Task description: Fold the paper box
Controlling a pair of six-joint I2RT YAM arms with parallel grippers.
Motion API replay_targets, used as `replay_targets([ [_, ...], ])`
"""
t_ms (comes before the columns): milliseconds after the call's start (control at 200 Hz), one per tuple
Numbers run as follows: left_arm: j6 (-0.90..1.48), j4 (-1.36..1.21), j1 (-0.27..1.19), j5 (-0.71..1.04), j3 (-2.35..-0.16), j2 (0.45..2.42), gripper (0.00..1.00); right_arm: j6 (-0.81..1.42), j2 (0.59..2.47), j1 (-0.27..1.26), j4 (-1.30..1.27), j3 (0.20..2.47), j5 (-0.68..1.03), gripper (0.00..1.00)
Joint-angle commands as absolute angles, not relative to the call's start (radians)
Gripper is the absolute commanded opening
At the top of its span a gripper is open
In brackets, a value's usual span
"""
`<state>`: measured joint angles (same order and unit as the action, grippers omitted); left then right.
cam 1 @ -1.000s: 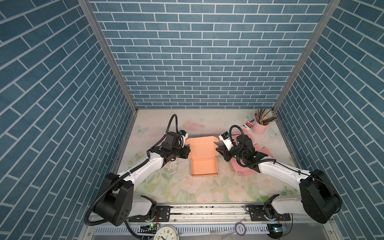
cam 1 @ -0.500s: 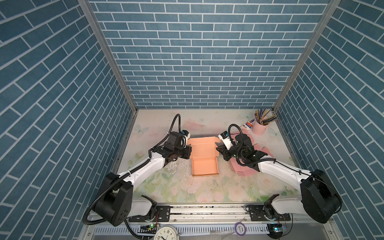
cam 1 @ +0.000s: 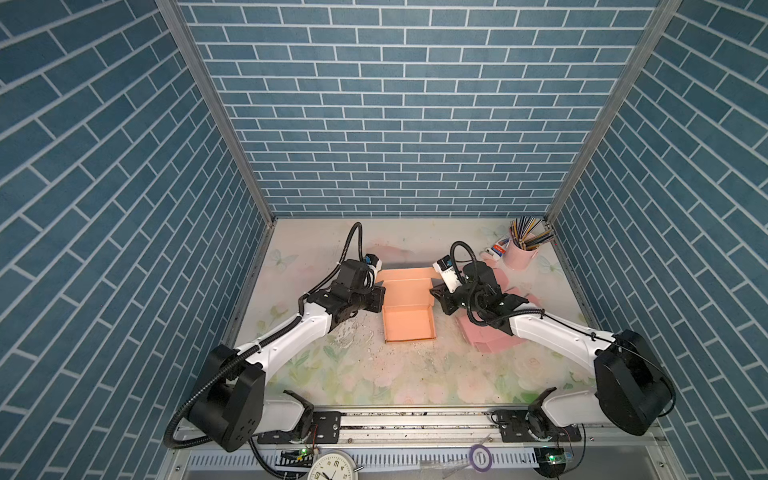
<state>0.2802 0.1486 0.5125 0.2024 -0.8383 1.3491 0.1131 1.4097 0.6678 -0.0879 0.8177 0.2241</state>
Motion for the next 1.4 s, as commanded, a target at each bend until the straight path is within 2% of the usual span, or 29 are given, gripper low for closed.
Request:
replay_targets([
  [0, 0.284, 0.045, 0.531, 0.149, -0.865, 1.377, 0.02, 0.153, 1.437, 0.678, -0.076, 0.851, 0.208, 0.15],
  [765, 0.287, -0.413, 0.662, -0.146, -0.618, 1.408, 0.02, 0.172, 1.432, 0.717, -0.091, 0.818, 0.177, 0.14],
  [1055, 0.287, -0.618, 0.695, -0.178, -0.459, 1.37, 0.02, 0.164, 1.375, 0.76, -0.144, 0.734, 0.172, 0.14],
  [1395, 0.294, -0.738, 0.704, -0.183, -0.353, 1.368, 0.03, 0.172, 1.364, 0.787, -0.167, 0.7, 0.165, 0.14],
])
